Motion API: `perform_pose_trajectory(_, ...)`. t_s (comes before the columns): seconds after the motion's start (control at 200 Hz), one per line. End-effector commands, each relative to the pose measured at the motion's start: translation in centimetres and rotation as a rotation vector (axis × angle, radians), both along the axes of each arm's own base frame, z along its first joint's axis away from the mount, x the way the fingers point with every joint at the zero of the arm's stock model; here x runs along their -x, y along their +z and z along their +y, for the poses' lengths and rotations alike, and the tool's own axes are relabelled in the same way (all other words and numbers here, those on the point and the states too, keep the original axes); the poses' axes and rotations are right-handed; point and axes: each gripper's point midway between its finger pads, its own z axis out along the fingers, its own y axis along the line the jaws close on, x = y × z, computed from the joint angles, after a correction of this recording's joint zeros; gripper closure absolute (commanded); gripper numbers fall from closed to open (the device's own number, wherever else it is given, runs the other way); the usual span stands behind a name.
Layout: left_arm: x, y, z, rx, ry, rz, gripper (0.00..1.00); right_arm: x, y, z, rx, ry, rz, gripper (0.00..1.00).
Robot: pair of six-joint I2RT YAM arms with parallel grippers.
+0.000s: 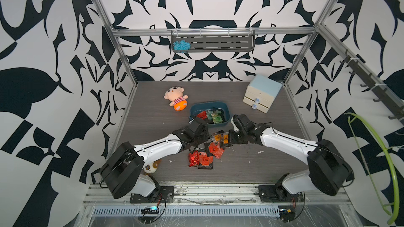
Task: Put the tea bags into the storage box
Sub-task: Pick up the tea bag from the center of the board, then place the tea bag in the storage box.
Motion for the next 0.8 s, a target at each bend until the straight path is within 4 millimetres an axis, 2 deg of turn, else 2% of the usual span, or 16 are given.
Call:
perform_pose_trajectory(0.0, 0.7, -0.4, 1.8, -0.049, 0.033, 0.001, 0.83, -0.5, 2.9, -2.8, 0.066, -0.038, -0.104, 1.0)
perform_pose_trajectory(0.12, 0.7, -0.1, 2.8, -0.054, 0.063, -0.028, 0.83, -1.9, 6.4, -5.1, 0.046, -0.108, -0.197, 1.0)
perform_pose_trajectory(0.22, 0.7, -0.1, 3.9, -0.074, 0.098, -0.051, 0.82, -3.9, 9.7, -5.7, -0.02, -0.152, -0.275, 1.0)
perform_pose_trajectory(0.32, 1.0, -0.9, 5.0, -0.11, 0.12, -0.047, 0.8, -6.1, 12.4, -4.7, -0.069, -0.147, -0.331, 1.0)
perform_pose_trajectory(0.335, 1.0, 0.0, 5.0, -0.09, 0.123, -0.065, 0.8, -6.5, 12.6, -4.4, -0.073, -0.143, -0.334, 1.0)
perform_pose_trajectory(0.395, 1.0, 0.0, 5.5, -0.099, 0.131, -0.072, 0.8, -7.8, 13.4, -3.3, -0.091, -0.123, -0.335, 1.0)
perform_pose_trajectory(0.555, 1.2, -0.5, 7.8, -0.135, 0.171, -0.076, 0.78, -11.1, 12.7, 0.4, -0.125, -0.057, -0.241, 1.0)
perform_pose_trajectory(0.795, 1.6, -0.6, 10.5, -0.125, 0.226, -0.09, 0.74, -14.7, 8.4, 4.1, -0.116, -0.009, -0.129, 1.0)
